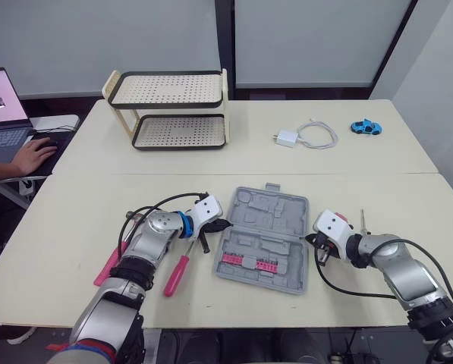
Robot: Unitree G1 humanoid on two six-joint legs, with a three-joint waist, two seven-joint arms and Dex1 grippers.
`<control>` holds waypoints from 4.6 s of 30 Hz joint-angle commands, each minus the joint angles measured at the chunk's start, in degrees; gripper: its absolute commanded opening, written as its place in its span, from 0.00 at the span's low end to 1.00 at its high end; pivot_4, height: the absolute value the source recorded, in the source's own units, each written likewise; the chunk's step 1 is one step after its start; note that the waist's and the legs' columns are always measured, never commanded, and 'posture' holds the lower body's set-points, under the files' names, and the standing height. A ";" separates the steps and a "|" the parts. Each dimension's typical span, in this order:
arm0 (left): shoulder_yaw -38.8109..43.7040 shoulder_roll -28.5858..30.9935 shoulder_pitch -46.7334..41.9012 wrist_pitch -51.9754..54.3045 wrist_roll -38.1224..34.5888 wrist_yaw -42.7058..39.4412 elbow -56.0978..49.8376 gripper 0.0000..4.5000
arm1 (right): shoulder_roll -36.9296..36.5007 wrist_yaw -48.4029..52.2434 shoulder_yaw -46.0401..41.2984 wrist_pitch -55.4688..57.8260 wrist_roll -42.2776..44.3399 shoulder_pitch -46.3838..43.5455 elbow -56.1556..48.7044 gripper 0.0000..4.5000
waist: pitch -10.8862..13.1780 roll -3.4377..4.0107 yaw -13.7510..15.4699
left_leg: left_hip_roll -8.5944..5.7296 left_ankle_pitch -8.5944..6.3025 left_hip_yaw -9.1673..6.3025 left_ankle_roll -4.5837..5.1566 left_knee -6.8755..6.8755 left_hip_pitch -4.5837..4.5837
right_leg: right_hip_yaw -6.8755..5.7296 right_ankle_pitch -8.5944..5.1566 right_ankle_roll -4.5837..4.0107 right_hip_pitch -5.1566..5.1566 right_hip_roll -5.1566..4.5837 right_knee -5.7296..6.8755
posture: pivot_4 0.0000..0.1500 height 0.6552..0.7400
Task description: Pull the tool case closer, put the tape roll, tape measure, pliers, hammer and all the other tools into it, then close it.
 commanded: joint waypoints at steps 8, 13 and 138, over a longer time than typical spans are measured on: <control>-1.02 -0.16 1.42 1.29 0.19 -1.72 -2.78 0.01 | 1.43 0.97 0.71 0.18 -0.13 -1.37 -0.46 0.00 | -0.02 0.00 -0.03 | 0.02 0.00 0.00 0.00 0.00 0.01 | 0.01 0.00 0.00 0.00 0.01 0.01 | 1.00 1.00; -1.20 0.73 3.50 3.42 -0.26 -3.29 -7.19 0.01 | 1.62 1.67 0.78 1.14 0.30 -1.30 -1.93 0.00 | -0.03 0.00 -0.04 | 0.02 0.00 0.00 0.00 0.00 0.01 | 0.01 0.00 0.00 0.00 0.01 0.01 | 1.00 1.00; -4.47 12.14 27.23 29.83 -7.39 -4.59 -48.49 0.01 | -6.25 8.68 4.64 16.28 7.30 7.74 -22.54 0.00 | -0.03 0.03 0.04 | 0.28 -0.12 0.00 0.21 -0.08 0.02 | 0.06 0.00 0.00 0.02 0.00 -0.05 | 1.00 1.00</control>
